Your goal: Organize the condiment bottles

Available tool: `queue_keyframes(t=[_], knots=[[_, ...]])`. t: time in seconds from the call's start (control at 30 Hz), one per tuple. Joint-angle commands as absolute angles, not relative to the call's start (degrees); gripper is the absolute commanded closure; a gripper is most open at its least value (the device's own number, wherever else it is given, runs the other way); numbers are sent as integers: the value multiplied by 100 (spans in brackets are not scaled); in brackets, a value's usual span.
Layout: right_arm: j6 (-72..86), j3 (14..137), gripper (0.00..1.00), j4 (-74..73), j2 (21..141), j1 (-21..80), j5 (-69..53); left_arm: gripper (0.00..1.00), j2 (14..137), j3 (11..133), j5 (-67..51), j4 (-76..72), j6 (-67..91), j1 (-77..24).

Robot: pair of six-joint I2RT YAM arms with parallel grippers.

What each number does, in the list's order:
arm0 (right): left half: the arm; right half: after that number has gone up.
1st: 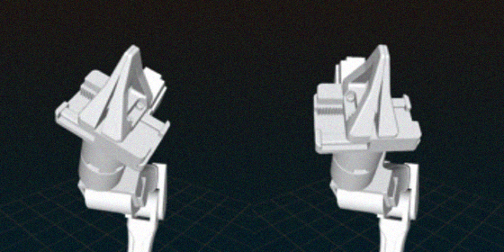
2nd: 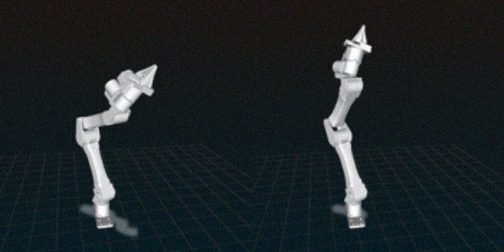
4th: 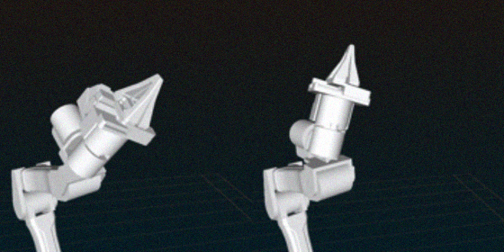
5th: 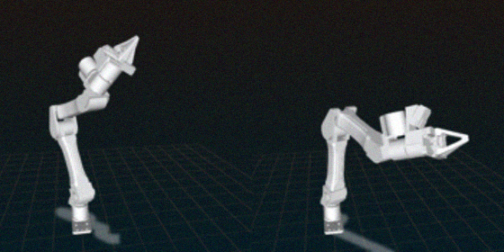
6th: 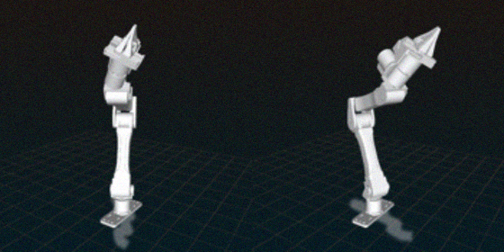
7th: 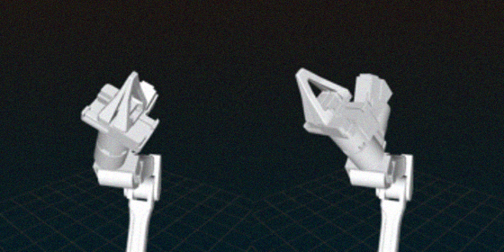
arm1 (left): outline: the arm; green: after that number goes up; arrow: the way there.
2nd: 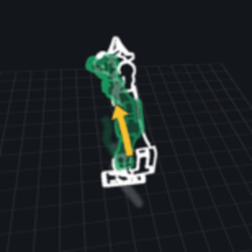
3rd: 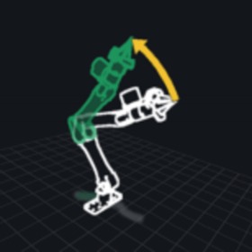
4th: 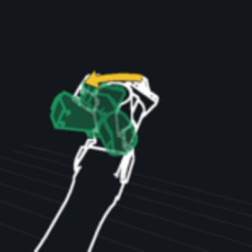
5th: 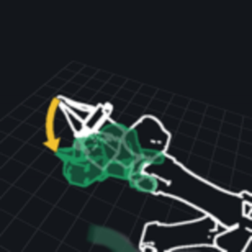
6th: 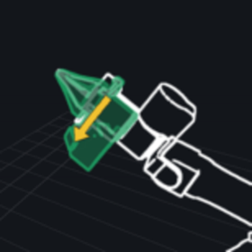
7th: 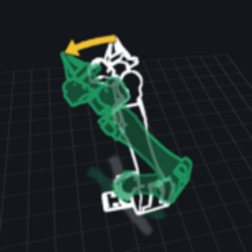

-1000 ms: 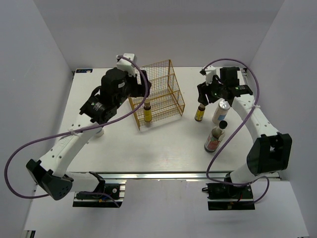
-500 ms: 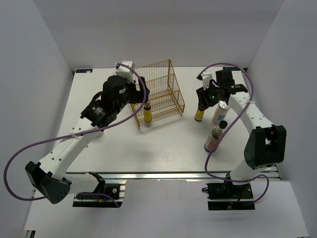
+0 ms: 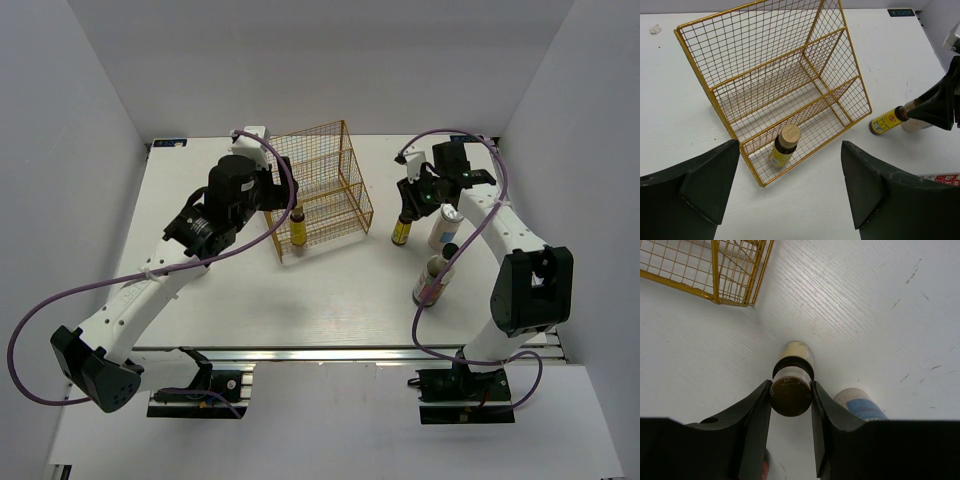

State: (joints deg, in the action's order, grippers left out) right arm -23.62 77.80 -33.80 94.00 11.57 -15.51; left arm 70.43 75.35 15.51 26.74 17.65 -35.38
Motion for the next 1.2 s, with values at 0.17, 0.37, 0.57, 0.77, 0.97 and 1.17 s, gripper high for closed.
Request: queue_keyframes(t=[0.17, 0.37, 0.57, 0.77, 0.97, 1.17], knots=[[-2830, 8287, 100, -3769, 8905, 1125, -1845, 8, 6812, 7453, 1731, 2619, 1793, -3542], [-3321, 8938, 100, -4192, 8535, 1125, -2266, 8, 6794, 7409, 1828, 2610, 1828, -3542], [-3357, 9832, 100, -4464, 8692, 1291, -2724, 8, 6741, 7435, 1890, 2654, 1837, -3542], [-3410, 10300, 100, -4553, 8815, 1940, -3312, 8, 6513, 7392, 2100, 2768, 1872, -3542], [-3121, 10546, 100, -4325, 9289, 2382, -3551, 8, 6258, 7164, 2136, 2856, 2074, -3542], [-2909, 11039, 100, -4289, 9870, 2584, -3621, 8, 5915, 6917, 2215, 2927, 2294, -3542]])
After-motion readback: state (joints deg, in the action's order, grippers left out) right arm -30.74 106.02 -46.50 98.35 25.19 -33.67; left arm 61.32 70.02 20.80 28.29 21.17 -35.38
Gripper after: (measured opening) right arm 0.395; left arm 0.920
